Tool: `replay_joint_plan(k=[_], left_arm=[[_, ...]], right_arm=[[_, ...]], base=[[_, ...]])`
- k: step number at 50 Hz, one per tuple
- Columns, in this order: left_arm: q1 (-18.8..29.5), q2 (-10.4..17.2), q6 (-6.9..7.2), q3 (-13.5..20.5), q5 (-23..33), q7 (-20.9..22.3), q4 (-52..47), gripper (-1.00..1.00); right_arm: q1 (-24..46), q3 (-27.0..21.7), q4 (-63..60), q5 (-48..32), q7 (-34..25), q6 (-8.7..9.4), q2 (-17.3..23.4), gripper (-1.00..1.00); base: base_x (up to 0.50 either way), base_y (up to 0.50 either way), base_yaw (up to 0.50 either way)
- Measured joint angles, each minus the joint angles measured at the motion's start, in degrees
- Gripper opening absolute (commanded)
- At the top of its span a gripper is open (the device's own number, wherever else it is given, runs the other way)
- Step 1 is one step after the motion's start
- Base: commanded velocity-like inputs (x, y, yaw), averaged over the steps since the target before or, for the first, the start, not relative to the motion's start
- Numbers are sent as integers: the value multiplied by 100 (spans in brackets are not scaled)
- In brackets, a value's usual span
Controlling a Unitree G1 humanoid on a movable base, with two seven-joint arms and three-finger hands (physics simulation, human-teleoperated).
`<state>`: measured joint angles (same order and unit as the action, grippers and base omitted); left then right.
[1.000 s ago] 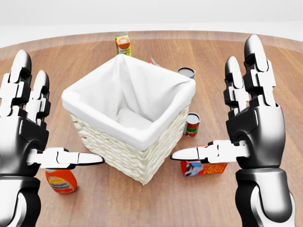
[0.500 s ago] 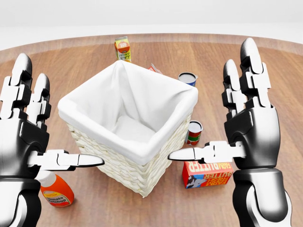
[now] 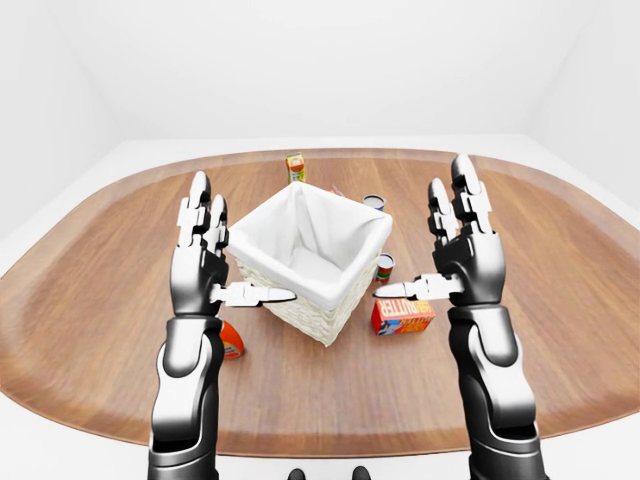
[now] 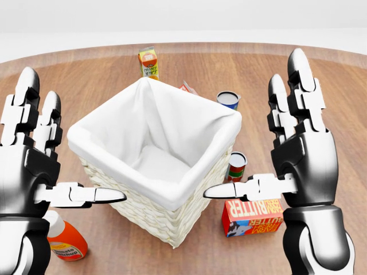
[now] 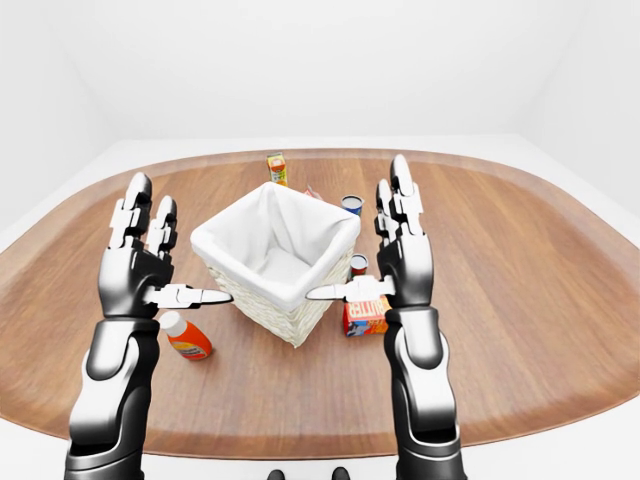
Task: Pick up the butter and put it in the basket.
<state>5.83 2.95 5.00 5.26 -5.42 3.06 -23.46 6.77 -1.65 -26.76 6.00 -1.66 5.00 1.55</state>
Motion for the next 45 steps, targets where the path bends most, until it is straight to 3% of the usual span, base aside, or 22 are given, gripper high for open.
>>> replay_joint_plan(k=[10, 14, 20, 31, 45], left_arm=[[-5, 5, 0, 9, -22, 2, -44, 100], [-5, 5, 0, 10, -29, 2, -56, 100], [-3, 9, 0, 14, -34, 5, -68, 100], [-10, 15, 0, 18, -26, 19, -98, 100], [-87, -4, 0, 4, 6, 27, -151, 100]], right_arm=[[180, -215, 816, -924, -640, -38, 457, 100], [297, -329, 1393, -1536, -896, -324, 680, 100], [493, -461, 2254, -2437, -1148, -991, 983, 100], [827, -445, 3759, -4003, -1191, -1000, 1386, 100], [1313, -194, 5252, -5301, -893, -1000, 1540, 100]], base=[[0, 0, 0], [0, 0, 0], [0, 0, 0], [0, 0, 0], [0, 0, 0]])
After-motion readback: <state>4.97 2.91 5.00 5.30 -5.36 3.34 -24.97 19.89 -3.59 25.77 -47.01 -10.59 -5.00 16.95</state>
